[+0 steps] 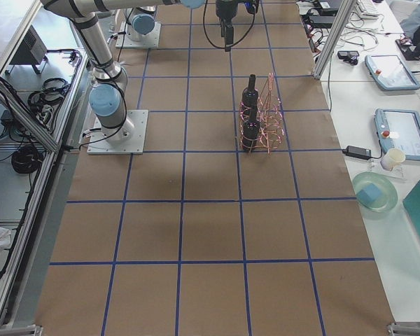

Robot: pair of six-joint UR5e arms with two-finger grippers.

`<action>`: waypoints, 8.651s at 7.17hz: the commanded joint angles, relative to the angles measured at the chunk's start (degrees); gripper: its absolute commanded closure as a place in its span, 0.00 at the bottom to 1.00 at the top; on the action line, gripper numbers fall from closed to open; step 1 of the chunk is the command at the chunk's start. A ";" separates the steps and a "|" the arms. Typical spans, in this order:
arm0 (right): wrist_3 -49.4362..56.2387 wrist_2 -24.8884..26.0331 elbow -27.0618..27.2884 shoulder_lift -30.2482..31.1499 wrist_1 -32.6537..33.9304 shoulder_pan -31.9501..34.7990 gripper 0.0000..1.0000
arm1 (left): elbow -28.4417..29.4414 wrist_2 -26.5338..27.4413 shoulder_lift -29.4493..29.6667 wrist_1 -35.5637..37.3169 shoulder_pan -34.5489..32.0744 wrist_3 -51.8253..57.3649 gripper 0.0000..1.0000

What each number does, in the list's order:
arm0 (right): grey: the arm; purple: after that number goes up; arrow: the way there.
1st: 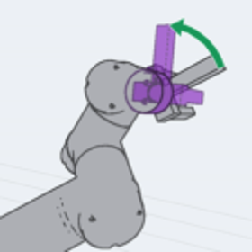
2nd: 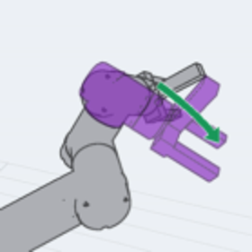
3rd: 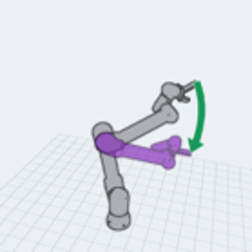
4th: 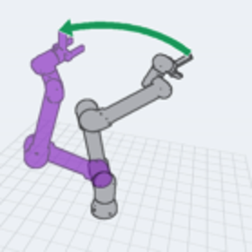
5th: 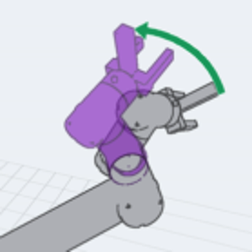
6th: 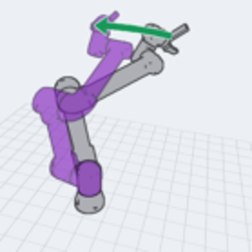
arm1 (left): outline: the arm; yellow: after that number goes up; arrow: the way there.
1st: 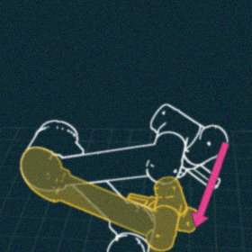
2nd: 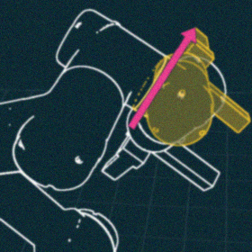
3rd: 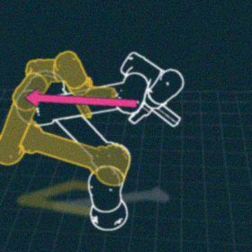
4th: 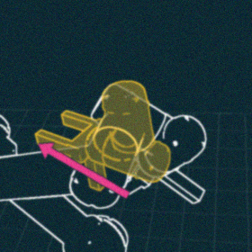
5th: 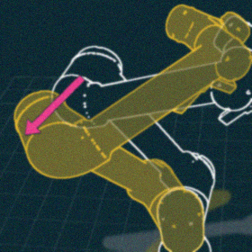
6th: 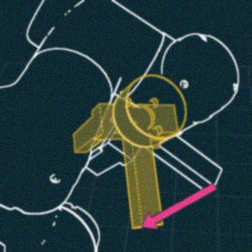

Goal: Place wine into wine basket
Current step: 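Grasp the dark bottle neck with the left gripper and lift it, then carry the bottle toward the table center and set it upright, then open the left gripper and withdraw it while the right arm reaches toward the bottle, then grasp the upright bottle neck with the right gripper, then lift the bottle with the right gripper and carry it over the rack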

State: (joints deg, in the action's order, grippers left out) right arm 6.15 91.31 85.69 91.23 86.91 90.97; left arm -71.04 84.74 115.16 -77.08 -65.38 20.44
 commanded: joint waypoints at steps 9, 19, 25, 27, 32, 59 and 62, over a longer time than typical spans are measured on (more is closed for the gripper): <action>0.09 0.00 0.01 0.00 0.10 0.00 0.01 | -25.01 0.86 -16.19 8.18 -33.65 -37.91 1.00; 0.09 0.00 0.09 0.00 0.02 0.00 0.01 | -27.40 5.70 -16.46 9.32 -36.92 -38.90 0.00; -13.75 0.00 0.18 -1.05 4.58 8.05 0.01 | -11.66 5.26 -17.69 -3.25 -19.66 -25.75 0.00; -26.67 -0.17 -1.47 -5.34 7.11 16.56 0.01 | -11.75 4.73 -17.69 -3.34 -9.98 -12.95 0.00; -47.45 -0.17 -6.59 -18.01 16.18 33.22 0.01 | -12.10 3.76 -15.84 -3.25 -5.63 -6.31 0.00; -44.39 0.27 -6.50 -25.58 23.48 32.61 0.86 | -13.68 7.19 -24.19 -10.54 -6.77 -6.73 0.00; -41.93 0.44 -6.50 -16.22 11.96 25.61 1.00 | -13.77 7.28 -25.42 -13.79 -7.13 -6.82 0.00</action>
State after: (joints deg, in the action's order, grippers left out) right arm -36.94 91.76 79.17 70.15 105.90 120.01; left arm -84.79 91.99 90.08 -89.67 -72.43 13.69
